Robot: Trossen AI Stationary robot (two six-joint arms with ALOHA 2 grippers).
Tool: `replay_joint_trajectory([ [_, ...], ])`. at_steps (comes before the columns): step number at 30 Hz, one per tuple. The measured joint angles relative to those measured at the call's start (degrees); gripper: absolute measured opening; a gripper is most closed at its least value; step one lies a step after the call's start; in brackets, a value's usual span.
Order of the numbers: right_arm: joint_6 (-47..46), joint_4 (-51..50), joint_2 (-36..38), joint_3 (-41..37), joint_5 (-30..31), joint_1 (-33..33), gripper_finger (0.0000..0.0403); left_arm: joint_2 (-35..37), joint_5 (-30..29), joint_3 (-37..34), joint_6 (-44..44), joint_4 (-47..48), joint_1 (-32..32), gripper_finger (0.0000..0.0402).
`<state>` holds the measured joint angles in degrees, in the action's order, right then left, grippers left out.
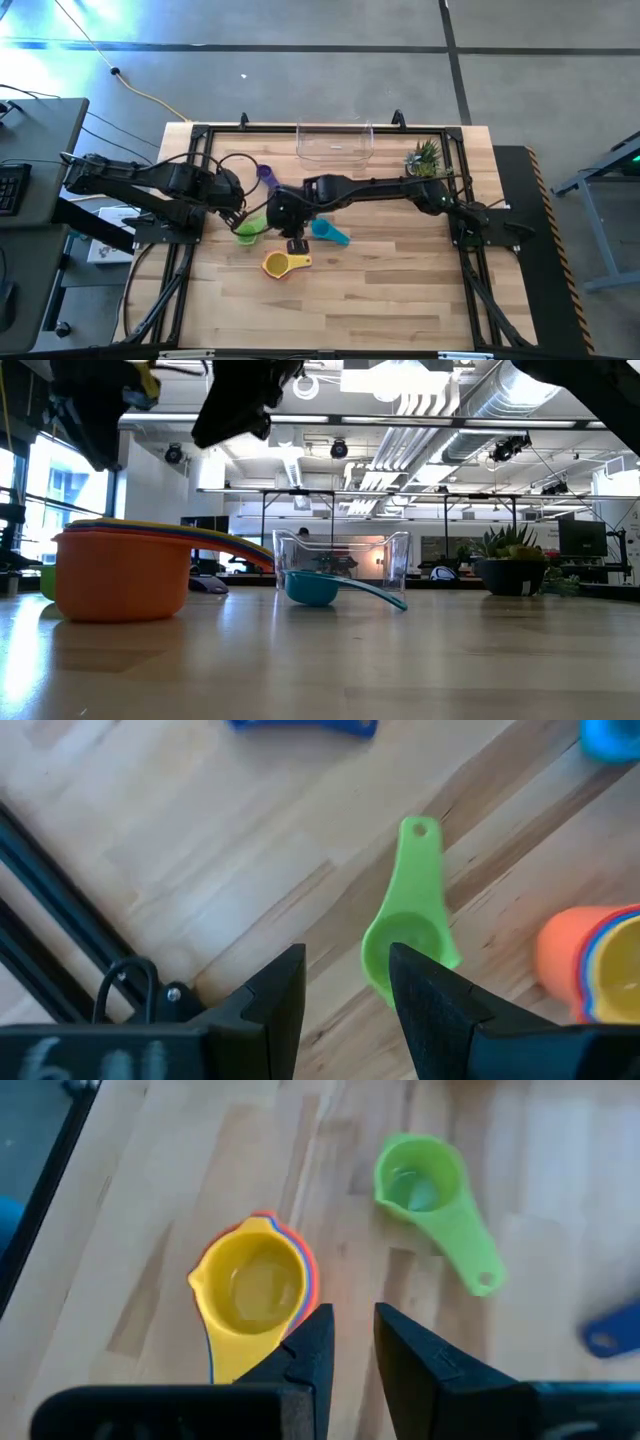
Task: Nest measuring cups in basket
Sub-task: Stack the green measuring cup on top of the yellow measuring cup
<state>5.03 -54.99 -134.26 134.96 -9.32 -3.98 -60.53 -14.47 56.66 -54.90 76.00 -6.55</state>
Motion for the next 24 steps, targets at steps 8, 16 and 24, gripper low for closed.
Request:
replay_joint_trajectory([
  [8, -0.15, -2.17, 4.33, 0.02, 4.39, 0.67, 0.0067, -0.04, 4.14, -7.08, -0.5, -7.56, 0.01, 0.0138],
  [16, -0.28, -4.59, 7.58, 0.0, 6.19, 1.74, 0.0067, -0.09, 6.57, -13.14, -2.56, -12.29, 0.04, 0.0138],
  [24, -0.54, -4.81, 9.08, 0.0, 7.2, 2.5, 0.0067, -0.38, 7.09, -18.47, -3.06, -20.02, 0.02, 0.0138],
])
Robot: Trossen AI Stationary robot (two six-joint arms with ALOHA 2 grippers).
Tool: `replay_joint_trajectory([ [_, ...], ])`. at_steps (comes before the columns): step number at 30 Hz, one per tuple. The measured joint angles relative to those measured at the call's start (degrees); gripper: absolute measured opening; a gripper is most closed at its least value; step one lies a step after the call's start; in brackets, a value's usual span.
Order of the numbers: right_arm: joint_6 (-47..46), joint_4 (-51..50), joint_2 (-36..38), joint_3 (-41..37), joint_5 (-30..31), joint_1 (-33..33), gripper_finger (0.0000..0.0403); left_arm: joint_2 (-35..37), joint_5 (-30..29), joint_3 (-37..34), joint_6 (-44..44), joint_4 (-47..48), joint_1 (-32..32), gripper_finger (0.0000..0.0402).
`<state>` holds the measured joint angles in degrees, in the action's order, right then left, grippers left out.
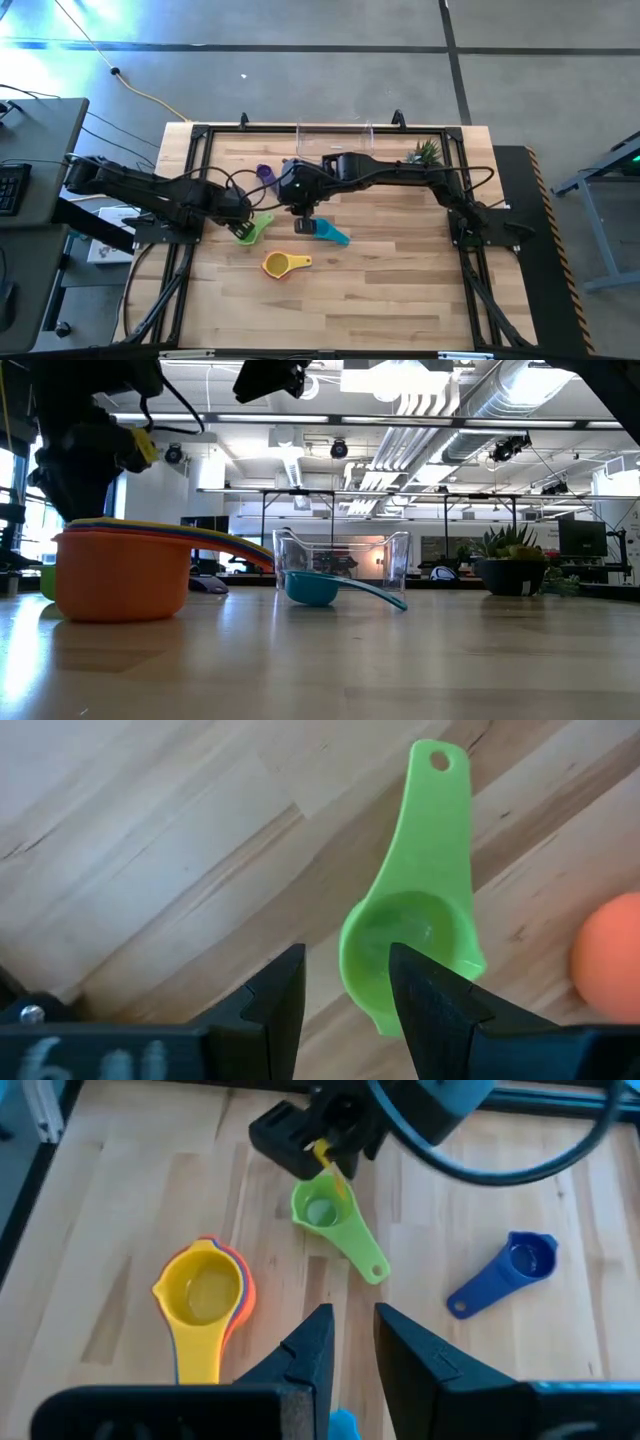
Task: Nest measuring cups in basket
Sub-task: Stack the green measuring cup on top of the yellow measuring cup
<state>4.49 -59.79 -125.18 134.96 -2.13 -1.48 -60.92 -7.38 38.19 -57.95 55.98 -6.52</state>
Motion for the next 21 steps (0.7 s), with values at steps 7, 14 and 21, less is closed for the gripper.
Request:
replay_joint_trajectory([
  [7, 0.0, -1.37, -0.01, 0.0, 0.42, 0.0, 0.0067, -1.42, 1.9, -3.26, -0.02, -3.95, 0.0, 0.0138],
  [14, 0.06, -1.68, -0.01, 0.0, 0.43, 0.0, 0.0067, -5.02, 2.39, -3.36, 0.21, -4.66, 0.0, 0.0138],
  [21, 0.36, -1.74, -0.02, 0.0, 0.43, 0.0, 0.0067, -9.59, 2.71, -3.38, 1.03, -6.87, 0.0, 0.0138],
])
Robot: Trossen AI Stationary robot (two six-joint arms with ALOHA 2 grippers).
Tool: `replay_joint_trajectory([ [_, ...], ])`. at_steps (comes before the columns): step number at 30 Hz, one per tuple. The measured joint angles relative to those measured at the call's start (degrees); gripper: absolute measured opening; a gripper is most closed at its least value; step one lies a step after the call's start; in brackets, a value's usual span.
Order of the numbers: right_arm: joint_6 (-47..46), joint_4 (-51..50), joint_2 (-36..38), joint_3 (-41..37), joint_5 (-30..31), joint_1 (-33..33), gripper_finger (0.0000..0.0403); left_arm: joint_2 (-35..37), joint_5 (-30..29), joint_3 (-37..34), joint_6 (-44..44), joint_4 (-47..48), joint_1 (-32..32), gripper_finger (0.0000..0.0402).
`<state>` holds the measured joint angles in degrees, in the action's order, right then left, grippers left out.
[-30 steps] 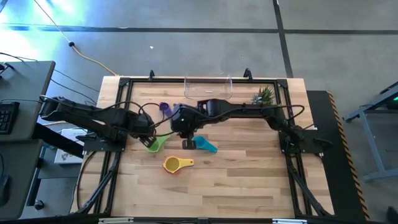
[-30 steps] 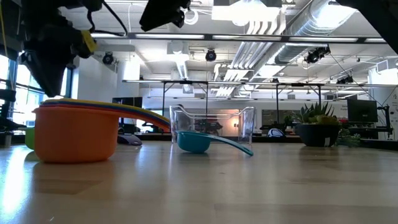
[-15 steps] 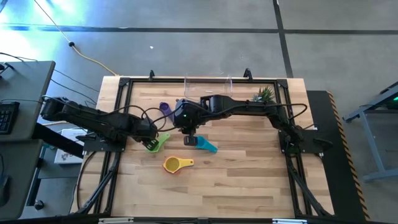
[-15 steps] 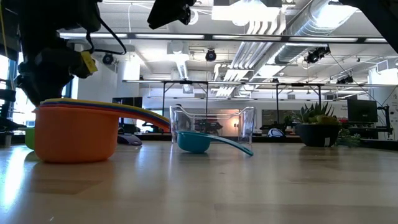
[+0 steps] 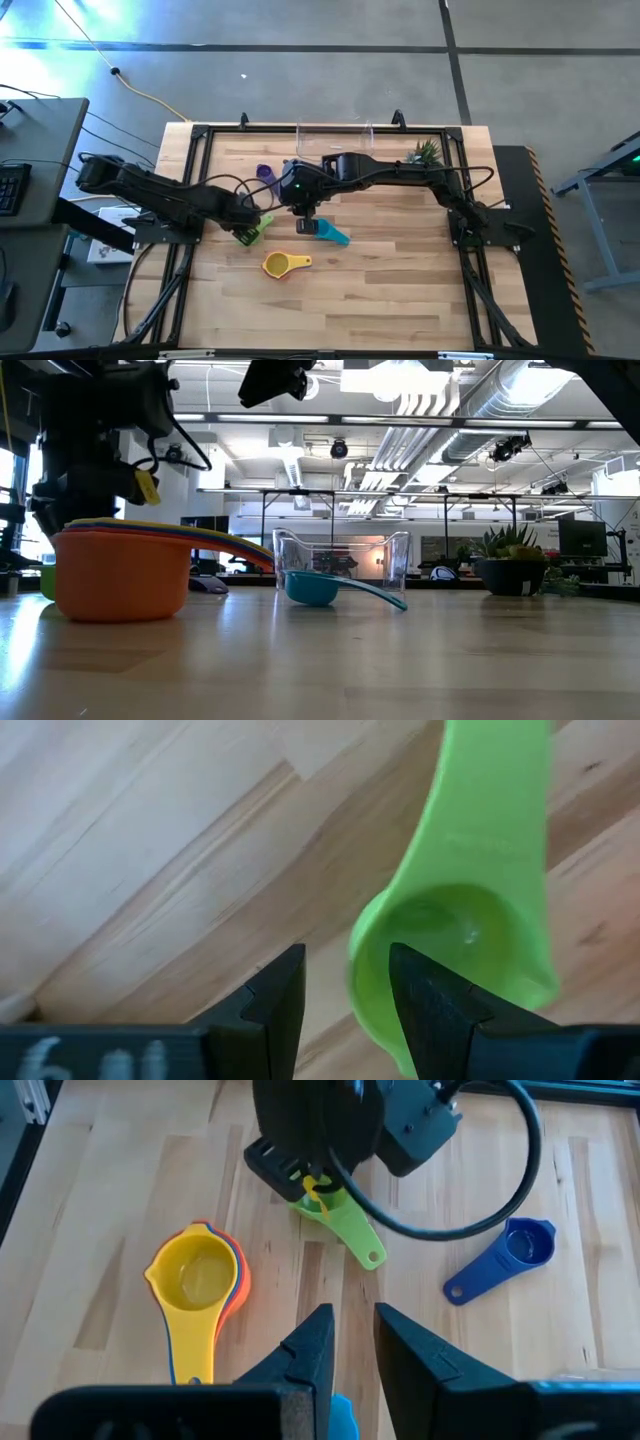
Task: Nest measuring cups in basket
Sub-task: Stack the green measuring cup on top of the yellow measuring cup
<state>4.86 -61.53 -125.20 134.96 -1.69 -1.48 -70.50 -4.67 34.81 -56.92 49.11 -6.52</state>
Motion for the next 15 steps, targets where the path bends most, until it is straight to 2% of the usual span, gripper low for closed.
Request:
replay_joint_trajectory([
  [8, 0.07, -0.12, -0.03, -0.02, 0.01, 0.0, 0.0067, -3.38, -0.08, 0.0, 0.06, -0.61, 0.02, 0.0123],
  [15, 0.07, -0.33, -0.05, -0.02, 2.76, 0.0, 0.0067, -3.69, -0.33, 0.0, 2.02, -3.53, 0.0, 0.0044],
])
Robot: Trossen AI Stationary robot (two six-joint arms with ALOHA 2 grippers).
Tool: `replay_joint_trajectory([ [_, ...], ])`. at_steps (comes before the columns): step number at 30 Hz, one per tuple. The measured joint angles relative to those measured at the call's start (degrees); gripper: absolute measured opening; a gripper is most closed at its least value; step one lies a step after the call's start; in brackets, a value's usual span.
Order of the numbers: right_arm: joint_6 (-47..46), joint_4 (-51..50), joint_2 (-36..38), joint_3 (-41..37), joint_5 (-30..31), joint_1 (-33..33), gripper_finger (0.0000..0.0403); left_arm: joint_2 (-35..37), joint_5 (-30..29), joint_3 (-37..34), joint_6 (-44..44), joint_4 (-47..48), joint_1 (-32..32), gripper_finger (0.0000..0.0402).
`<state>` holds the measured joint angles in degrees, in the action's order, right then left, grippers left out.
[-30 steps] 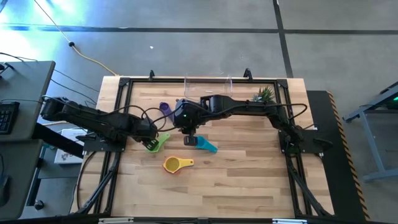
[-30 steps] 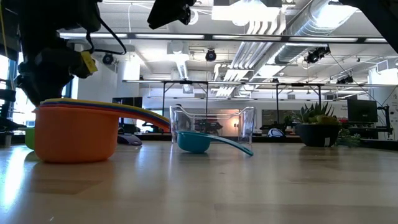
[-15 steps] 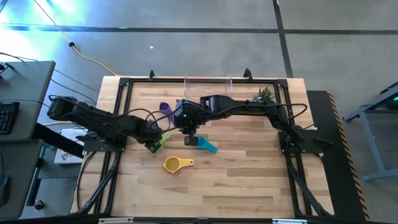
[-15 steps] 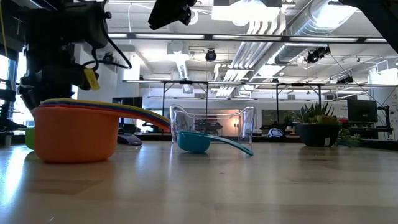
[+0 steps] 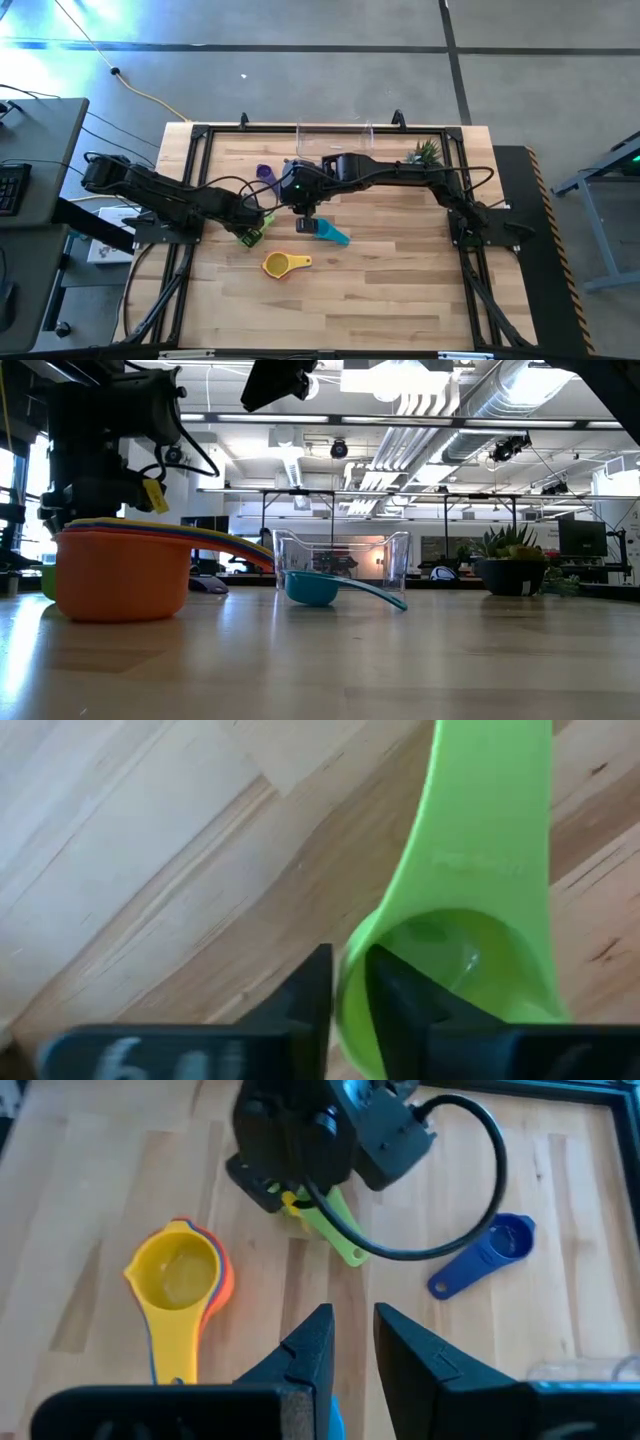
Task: Nest measuring cups in basket
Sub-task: Stack the green measuring cup on top of the yellow measuring cup
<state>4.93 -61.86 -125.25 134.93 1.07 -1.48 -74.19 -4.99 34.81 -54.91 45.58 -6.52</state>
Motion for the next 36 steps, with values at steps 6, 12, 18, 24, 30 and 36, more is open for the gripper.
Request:
replay_joint_trajectory([
  [6, 0.0, -0.07, 0.0, 0.0, 0.69, 0.0, 0.0067, 0.07, -0.07, 0.02, 1.06, -0.57, 0.0, 0.001],
  [12, -2.12, -0.02, 0.0, 0.0, 2.91, 0.0, 0.0067, 0.04, 0.25, 1.34, 4.56, -0.36, -0.15, 0.0005],
  [18, -8.96, 0.41, -0.02, 0.0, 12.82, -0.33, 0.0067, 0.02, 0.44, 6.21, 12.4, -0.3, -0.68, 0.0004],
  [24, -22.77, -1.28, 0.15, -0.02, 29.13, -1.26, 0.0067, 0.02, 3.09, 11.6, 21.31, 1.13, -0.7, 0.0004],
  [30, -36.07, -4.54, 1.97, -0.09, 37.96, -1.88, 0.0067, 0.06, 4.5, 16.56, 28.56, 2.51, -2.12, 0.0004],
  [36, -45.87, -7.44, 3.96, -0.07, 42.76, -1.97, 0.0067, 0.06, 6.12, 20.21, 34.15, 2.46, -4.34, 0.0004],
])
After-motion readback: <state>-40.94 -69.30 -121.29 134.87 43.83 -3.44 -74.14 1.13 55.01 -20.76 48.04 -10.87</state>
